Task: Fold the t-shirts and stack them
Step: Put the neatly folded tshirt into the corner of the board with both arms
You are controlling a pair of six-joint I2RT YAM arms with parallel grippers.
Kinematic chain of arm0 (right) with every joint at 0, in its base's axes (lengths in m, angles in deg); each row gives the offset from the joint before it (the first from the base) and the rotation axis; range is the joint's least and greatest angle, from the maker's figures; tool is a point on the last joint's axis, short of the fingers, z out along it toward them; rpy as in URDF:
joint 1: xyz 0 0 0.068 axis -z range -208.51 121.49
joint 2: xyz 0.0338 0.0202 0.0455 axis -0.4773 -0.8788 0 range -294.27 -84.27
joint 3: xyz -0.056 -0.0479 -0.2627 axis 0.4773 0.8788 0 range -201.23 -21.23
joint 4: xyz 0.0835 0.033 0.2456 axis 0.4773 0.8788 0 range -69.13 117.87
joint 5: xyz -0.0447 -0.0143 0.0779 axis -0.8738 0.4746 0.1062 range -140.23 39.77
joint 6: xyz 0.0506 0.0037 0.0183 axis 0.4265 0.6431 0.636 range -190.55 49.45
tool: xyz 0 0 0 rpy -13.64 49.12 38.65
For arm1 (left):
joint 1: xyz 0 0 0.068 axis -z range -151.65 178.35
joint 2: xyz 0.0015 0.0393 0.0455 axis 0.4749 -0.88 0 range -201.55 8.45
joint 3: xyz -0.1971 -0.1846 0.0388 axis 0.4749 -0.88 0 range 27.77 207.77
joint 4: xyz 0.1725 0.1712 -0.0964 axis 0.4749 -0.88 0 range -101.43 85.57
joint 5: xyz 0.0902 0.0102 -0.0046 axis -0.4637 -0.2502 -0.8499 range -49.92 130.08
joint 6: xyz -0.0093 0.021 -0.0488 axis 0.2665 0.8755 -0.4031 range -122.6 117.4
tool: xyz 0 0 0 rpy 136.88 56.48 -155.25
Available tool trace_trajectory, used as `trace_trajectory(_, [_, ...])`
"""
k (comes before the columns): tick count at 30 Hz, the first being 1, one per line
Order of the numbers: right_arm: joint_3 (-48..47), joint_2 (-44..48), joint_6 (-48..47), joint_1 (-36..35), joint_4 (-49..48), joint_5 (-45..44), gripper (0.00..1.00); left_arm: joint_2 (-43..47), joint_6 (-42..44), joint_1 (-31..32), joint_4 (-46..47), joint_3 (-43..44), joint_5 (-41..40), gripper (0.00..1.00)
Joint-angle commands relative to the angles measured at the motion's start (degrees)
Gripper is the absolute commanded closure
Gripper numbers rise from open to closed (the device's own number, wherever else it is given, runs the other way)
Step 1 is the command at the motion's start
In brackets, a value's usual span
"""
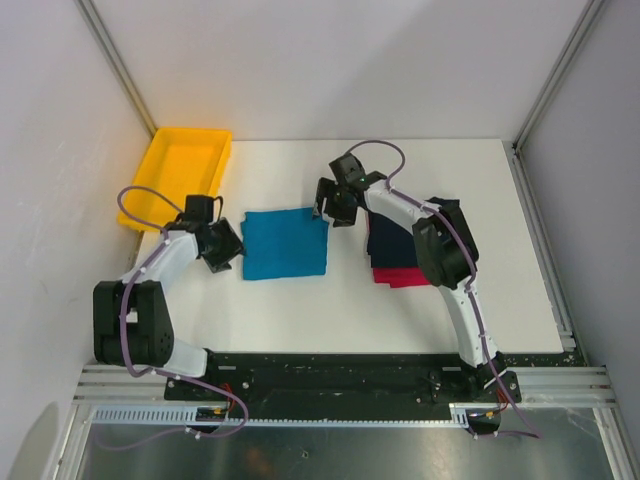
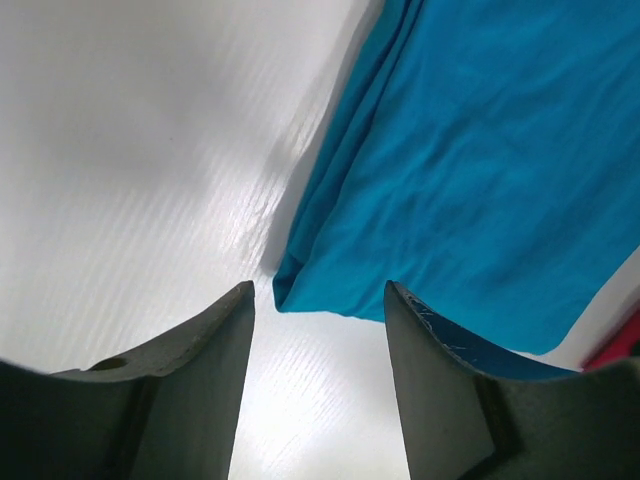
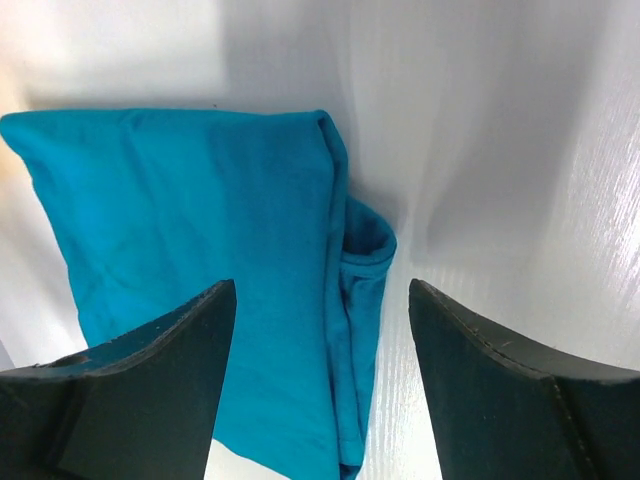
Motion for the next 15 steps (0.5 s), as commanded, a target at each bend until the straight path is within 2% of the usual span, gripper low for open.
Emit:
trace_trajectory(1, [1.08, 0.12, 2.78, -0.37, -1.28, -1.96, 0.25, 3.48, -1.55, -0.36, 0.86, -1.27, 3.7, 0.4])
trace_trajectory(15, [-1.74, -5.45, 4.76, -1.37, -2.98, 0.47, 0.27, 4.2, -2.15, -0.36, 1.72, -4.14, 5.1, 0.39])
